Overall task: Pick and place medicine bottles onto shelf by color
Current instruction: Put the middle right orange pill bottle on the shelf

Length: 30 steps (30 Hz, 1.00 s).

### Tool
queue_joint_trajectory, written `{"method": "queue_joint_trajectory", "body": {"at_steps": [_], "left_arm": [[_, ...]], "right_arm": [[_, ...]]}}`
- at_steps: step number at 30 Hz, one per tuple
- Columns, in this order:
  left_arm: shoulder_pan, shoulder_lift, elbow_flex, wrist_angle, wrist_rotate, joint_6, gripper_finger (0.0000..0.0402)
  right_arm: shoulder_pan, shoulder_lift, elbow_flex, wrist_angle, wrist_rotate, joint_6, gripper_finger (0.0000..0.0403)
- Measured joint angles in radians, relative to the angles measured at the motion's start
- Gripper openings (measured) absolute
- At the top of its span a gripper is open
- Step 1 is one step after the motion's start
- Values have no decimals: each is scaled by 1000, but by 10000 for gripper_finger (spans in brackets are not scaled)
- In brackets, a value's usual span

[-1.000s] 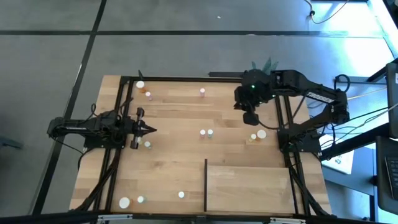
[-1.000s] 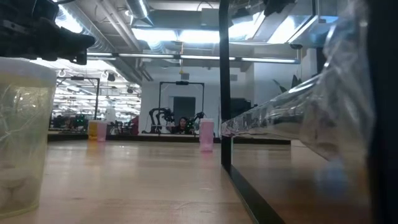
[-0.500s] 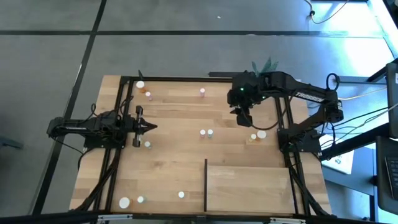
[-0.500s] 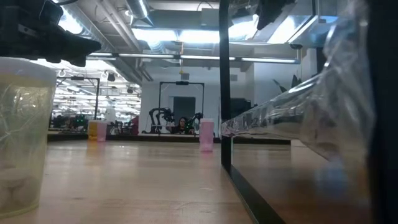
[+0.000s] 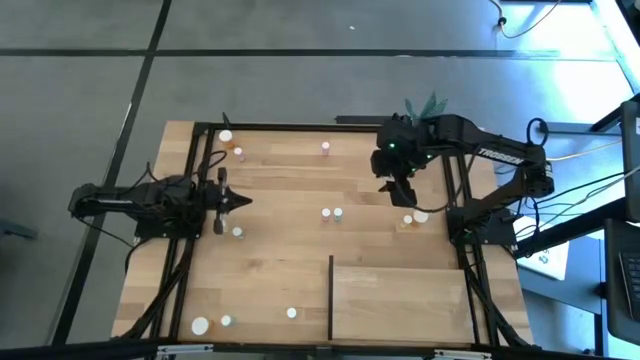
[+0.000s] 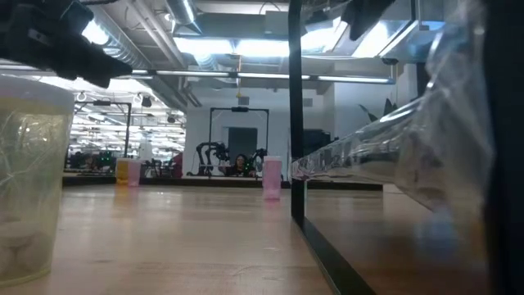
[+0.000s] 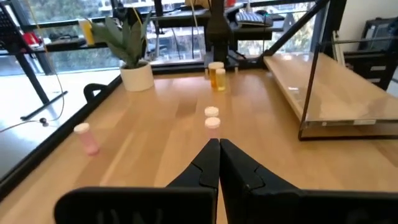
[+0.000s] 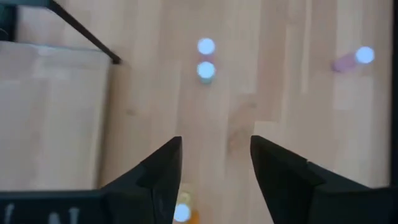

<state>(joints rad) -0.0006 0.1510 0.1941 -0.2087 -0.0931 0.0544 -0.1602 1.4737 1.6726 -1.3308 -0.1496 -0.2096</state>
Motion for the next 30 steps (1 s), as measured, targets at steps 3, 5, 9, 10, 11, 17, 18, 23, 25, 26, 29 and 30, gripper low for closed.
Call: {"method": "queue_joint_trajectory", "body": {"at_steps": [3, 5, 9, 10, 11, 17, 18, 23, 25, 26, 29, 30], "left_arm": [[0, 77, 48, 2, 0, -1, 0], [0, 133, 86, -1, -3, -22, 0], [0, 253, 175, -11, -41, -48, 0], [0, 284, 201, -26, -47, -43, 0], [0, 317, 228, -37, -51, -34, 0], [0, 487, 378, -118, -82, -20, 0], [0, 509, 398, -125, -82, -18, 0], [1, 614, 498, -181, -82, -17, 0], [11, 661, 541, -202, -81, -13, 0], [20, 682, 561, -220, -81, 1, 0], [50, 747, 612, -270, -83, 32, 0], [61, 767, 626, -276, -82, 35, 0]], "right_arm": [[0, -29, -50, 5, -3, 20, 190], [0, -62, -114, 17, -2, 42, 190], [1, -121, -260, 95, 1, 112, 190], [1, -131, -288, 112, 9, 127, 190], [1, -140, -310, 127, 35, 141, 190], [1, -151, -383, 111, 115, 180, 190], [1, -151, -387, 110, 114, 180, 190], [19, -161, -399, 75, 115, 225, 190], [37, -184, -408, 62, 114, 234, 190], [46, -196, -413, 64, 112, 241, 190], [72, -246, -447, 97, 117, 281, 190], [82, -264, -462, 112, 119, 295, 190]]}}
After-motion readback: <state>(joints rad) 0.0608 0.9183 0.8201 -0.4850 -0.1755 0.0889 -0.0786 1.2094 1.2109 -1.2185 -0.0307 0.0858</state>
